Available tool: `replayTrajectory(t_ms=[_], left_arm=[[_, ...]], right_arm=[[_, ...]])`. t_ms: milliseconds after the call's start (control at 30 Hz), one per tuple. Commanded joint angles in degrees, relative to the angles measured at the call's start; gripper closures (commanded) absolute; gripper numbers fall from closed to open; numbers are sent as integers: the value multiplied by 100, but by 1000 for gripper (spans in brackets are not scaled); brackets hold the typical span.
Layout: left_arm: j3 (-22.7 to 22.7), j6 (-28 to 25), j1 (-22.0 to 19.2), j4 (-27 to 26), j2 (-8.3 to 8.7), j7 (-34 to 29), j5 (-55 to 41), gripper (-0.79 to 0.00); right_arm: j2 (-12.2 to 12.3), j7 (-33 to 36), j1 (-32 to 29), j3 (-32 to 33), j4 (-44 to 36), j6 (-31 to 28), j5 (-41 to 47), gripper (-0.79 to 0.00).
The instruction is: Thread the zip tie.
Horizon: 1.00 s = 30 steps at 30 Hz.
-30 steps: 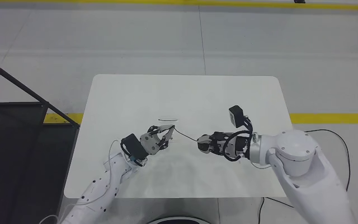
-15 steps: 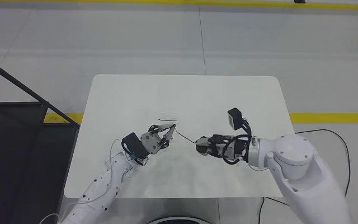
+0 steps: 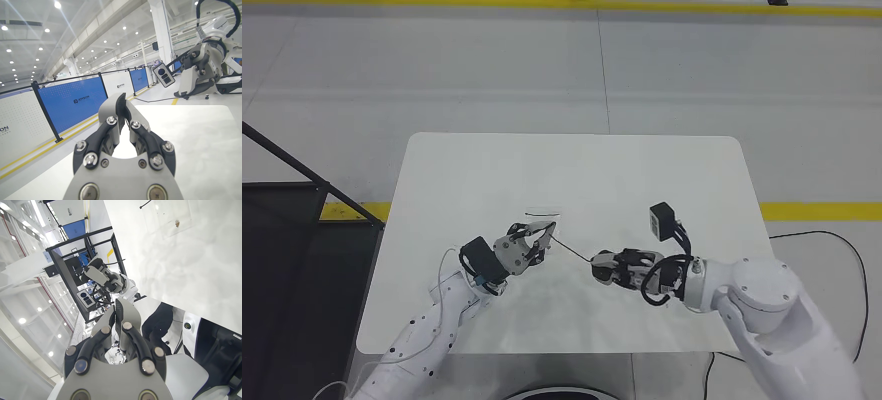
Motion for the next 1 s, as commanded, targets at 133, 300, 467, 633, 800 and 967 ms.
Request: replayTrajectory(t_ms=[133, 300, 467, 633, 800, 967], left_arm=[[0, 0, 0, 0, 0, 0, 0, 0], [0, 0, 0, 0, 0, 0, 0, 0], [0, 0, 0, 0, 0, 0, 0, 0], [0, 0, 0, 0, 0, 0, 0, 0], [0, 0, 0, 0, 0, 0, 0, 0], [0, 0, 0, 0, 0, 0, 0, 0]], right_arm=[[-17, -189, -75, -3, 62, -164, 123, 0], [-28, -282, -84, 20, 66, -238, 231, 0], [-34, -354, -90, 64, 57, -264, 329, 0], [-23, -315, -69, 134, 18, -204, 359, 0], [-14, -378, -61, 172, -65, -58, 344, 0], [1, -600, -78, 189, -179, 206, 173, 0]])
